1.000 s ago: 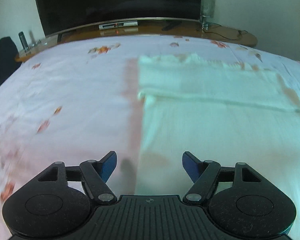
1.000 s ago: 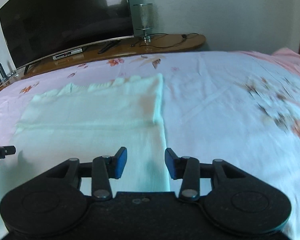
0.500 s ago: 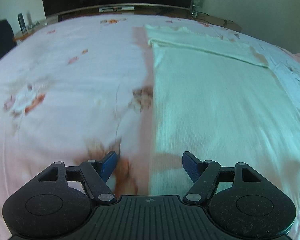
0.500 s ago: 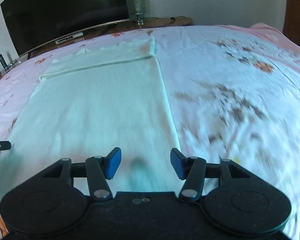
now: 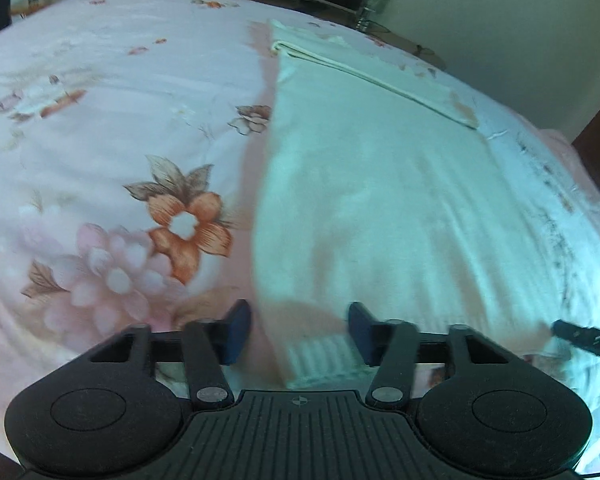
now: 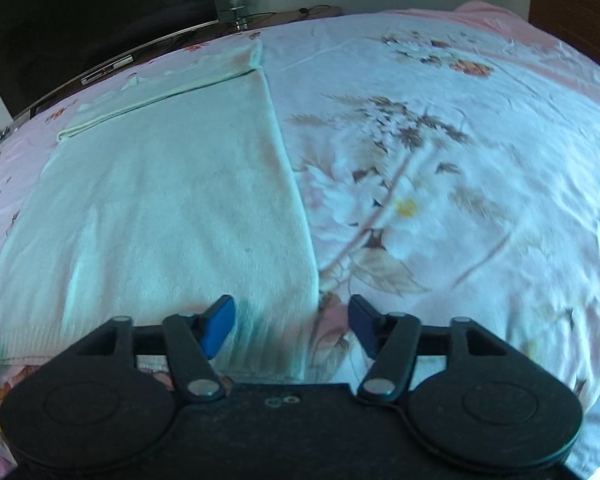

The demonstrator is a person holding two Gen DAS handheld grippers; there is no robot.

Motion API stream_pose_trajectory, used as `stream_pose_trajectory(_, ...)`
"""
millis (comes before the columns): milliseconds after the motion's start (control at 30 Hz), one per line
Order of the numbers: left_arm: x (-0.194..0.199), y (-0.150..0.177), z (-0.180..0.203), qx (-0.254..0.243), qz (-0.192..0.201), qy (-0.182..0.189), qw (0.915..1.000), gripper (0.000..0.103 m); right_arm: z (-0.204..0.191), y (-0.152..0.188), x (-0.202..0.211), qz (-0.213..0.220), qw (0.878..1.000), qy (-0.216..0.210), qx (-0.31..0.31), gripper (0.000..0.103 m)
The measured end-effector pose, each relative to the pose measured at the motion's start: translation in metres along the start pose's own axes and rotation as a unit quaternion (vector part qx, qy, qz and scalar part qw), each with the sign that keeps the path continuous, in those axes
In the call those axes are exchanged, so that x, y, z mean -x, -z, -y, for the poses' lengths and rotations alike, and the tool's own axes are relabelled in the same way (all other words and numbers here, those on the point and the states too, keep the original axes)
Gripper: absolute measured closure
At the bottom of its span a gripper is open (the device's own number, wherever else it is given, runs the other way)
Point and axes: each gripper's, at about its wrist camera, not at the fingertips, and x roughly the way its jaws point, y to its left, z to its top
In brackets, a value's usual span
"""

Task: Fold small clothes

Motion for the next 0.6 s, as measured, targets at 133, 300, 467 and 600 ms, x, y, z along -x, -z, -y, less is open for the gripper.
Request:
stream_pose_trajectory(133, -0.001, 0.003, -0.004, 0.025, -0.006, 0.007, 0.9996, 0.085, -0.004, 0.004, 0.000, -0.008, 1.000, -0.007, 0.008, 0.042)
stream_pose_trajectory(300, -0.003, 0.005, -0.006, 0.037, -0.016, 0.019, 0.9990, 0.096, -0.002, 0.006, 0.001, -0.022, 1.000, -0.021, -0.005, 0.057)
stream_pose_trajectory(467, 0.002, -0.005, 0.007, 0.029, 0.006, 0.033, 0.9990, 0.097, -0.011, 0.001, 0.003, -0.035, 0.997, -0.071, -0.012, 0.094)
stream_pose_trajectory(600, 0.014, -0.035, 0.015, 0.020, 0.051, 0.042, 0.9976, 0.097, -0.015, -0.019, 0.013, -0.007, 0.994, -0.105, -0.024, 0.094)
